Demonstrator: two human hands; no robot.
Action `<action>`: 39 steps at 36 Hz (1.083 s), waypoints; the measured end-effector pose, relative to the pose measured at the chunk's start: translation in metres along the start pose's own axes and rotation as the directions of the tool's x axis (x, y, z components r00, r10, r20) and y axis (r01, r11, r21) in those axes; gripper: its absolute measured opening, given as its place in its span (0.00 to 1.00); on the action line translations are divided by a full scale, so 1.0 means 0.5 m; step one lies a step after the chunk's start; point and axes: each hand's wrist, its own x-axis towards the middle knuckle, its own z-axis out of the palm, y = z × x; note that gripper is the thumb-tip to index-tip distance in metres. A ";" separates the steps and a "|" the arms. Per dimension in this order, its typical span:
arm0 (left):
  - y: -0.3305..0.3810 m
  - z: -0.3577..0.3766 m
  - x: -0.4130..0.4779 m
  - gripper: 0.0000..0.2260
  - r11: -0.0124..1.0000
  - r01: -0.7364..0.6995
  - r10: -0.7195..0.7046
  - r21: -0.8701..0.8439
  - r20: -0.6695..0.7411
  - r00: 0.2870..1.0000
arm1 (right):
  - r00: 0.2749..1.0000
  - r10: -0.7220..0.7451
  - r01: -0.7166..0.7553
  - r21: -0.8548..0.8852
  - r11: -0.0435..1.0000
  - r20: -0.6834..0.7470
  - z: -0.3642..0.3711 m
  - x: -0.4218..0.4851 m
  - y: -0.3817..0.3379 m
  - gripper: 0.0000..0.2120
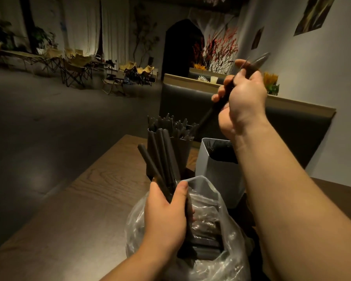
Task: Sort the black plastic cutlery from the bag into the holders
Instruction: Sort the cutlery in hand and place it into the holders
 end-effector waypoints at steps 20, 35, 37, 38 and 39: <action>0.028 -0.008 0.015 0.05 0.998 0.022 -0.027 -0.063 -0.088 0.996 | 0.984 0.096 -0.097 -0.003 0.995 0.152 0.112 0.044 0.098 0.19; 0.026 -0.010 0.017 0.06 1.000 0.016 -0.015 0.012 -0.112 0.994 | 0.996 -0.050 0.047 -0.041 0.998 -0.072 0.112 0.094 0.135 0.16; 0.028 -0.010 0.016 0.05 1.000 0.011 -0.012 -0.013 -0.115 0.993 | 0.993 -0.057 0.048 -0.089 0.995 -0.102 0.119 0.099 0.139 0.17; 0.030 -0.010 0.016 0.05 1.000 0.010 -0.012 -0.022 -0.116 0.993 | 0.992 -0.059 0.046 -0.111 0.993 -0.115 0.123 0.101 0.141 0.18; 0.030 -0.011 0.016 0.05 1.000 0.010 -0.013 -0.028 -0.118 0.993 | 0.991 -0.058 0.042 -0.127 0.991 -0.122 0.127 0.104 0.144 0.18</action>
